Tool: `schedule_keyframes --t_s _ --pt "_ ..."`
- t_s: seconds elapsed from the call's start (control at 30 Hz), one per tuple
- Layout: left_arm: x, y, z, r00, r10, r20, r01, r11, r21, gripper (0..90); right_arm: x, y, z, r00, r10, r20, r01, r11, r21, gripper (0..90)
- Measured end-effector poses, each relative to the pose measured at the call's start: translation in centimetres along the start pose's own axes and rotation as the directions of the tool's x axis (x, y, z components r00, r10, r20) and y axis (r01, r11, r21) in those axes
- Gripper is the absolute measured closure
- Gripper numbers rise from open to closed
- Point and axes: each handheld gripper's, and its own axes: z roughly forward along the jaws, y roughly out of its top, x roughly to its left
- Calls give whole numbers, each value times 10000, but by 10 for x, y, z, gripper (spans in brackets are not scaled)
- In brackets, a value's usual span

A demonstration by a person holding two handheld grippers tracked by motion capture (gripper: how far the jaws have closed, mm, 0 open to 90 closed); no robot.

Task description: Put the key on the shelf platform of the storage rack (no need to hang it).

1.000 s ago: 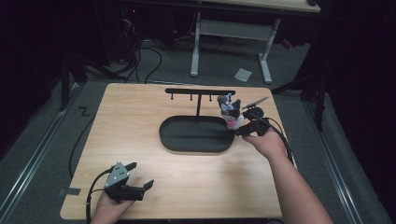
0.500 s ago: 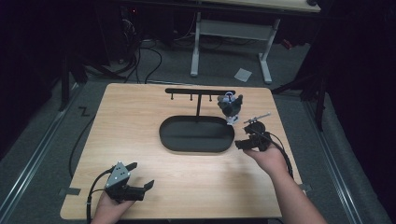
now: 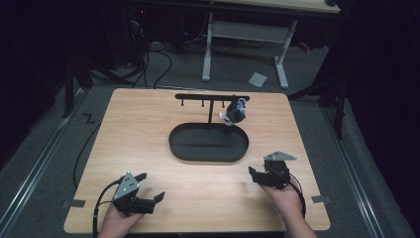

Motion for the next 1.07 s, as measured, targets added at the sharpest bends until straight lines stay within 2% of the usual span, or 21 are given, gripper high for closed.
schedule_keyframes --t_s 0.1,0.17,0.3,0.37,0.4,0.5,0.6,0.8,0.93,1.07 --pt "-2 2 -2 10000 15 19 -14 9999 -148 58 11 -13 -3 9999 52 -90 -56 9992 -388 264" --pt "-4 3 -3 10000 79 34 -78 9998 -200 59 20 -21 -5 9999 -80 -151 69 9976 -685 250" --pt "-8 4 -3 9998 177 53 -176 9996 -236 60 34 -35 -11 9994 -327 104 336 9930 -1134 220" --pt "-9 4 -2 9998 202 90 -200 9996 -206 59 37 -43 -15 9994 -276 207 304 9884 -1488 215" --pt "-10 4 -2 9998 195 102 -193 9996 -225 60 39 -51 -18 9998 -155 -121 133 9863 -1645 189" --pt "-13 5 -1 9996 248 168 -244 9994 -253 59 39 -53 -18 9993 -360 -128 337 9879 -1513 172" --pt "-16 6 1 9992 324 234 -318 9992 -242 59 35 -55 -17 9995 -101 -285 53 9863 -1647 155" --pt "-17 6 2 9989 379 274 -373 9991 -192 59 39 -57 -12 9990 -357 -284 310 9881 -1504 153" --pt "-15 6 1 9991 336 268 -330 9992 -247 59 41 -56 -11 9990 -363 -266 317 9874 -1553 153" --pt "-14 6 -1 9991 327 266 -319 9990 -304 60 41 -56 -11 9997 -98 -223 61 9870 -1606 151"
